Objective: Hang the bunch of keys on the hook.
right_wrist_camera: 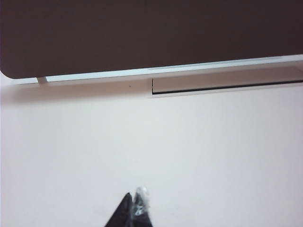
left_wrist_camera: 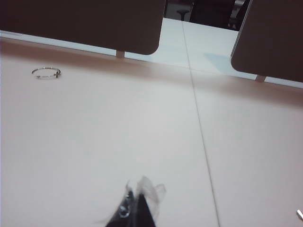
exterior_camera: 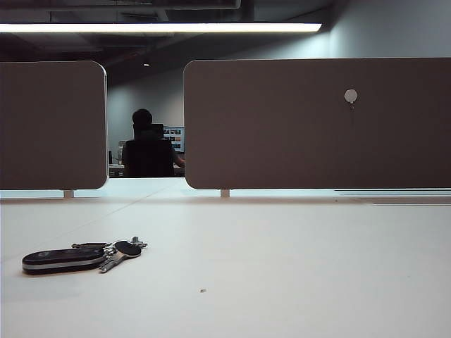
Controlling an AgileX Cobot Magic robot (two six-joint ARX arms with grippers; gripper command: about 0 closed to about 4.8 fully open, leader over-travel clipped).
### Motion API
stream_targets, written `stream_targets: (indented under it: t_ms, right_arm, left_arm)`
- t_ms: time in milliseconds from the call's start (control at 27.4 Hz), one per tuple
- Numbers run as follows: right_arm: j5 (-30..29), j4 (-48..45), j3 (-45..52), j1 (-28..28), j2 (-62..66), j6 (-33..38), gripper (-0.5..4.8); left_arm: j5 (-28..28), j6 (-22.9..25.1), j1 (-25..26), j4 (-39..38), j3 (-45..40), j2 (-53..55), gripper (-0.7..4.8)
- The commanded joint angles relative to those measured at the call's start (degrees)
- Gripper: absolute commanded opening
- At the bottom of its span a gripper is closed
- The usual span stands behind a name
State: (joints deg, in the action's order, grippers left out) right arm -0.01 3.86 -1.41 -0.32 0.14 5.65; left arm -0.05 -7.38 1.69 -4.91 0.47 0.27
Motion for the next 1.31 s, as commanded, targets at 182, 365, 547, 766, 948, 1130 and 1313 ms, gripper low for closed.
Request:
stream_targets:
  t_ms: [182,365,547,766,948,1130,1313]
  right_arm:
    - [-0.1,-1.0,-0.3,0.0,0.0,0.3,-0.01]
    - [-0.2,-0.4,-0.5,0.1,0.0,0.1,-0.01]
    - [-4.0,-2.4,-5.7,0.1,0.0,0.2,1.68]
    - [-13.1,-2.4,-14.6,0.2,2.1,3.2,4.79]
    - [-24.7,-2.4,-22.4,1.6,12.5,-4.9,4.79]
    - [-25.8,-2.5,-29.1,8.9,26.6,-14.8,4.79]
    - [-20.2,-8.6,-34.6,29.6,47.8,-22.1,3.90]
  left_arm:
    - [0.0,0.1,0.1,0.3,0.1,0.0,-0.05]
    - [0.2,0.0,0.1,1.4,0.1,0.0,-0.05]
    - [5.1,-2.7,0.0,3.7,4.0,0.0,2.72]
    - [7.3,-7.6,-2.4,4.1,12.2,0.2,4.75]
    - [13.9,-9.2,-7.2,5.0,17.8,4.5,4.75]
    - [17.4,-9.0,-14.9,4.8,18.8,14.1,4.76]
    - [16.6,1.6,-21.9,1.1,20.0,23.1,4.76]
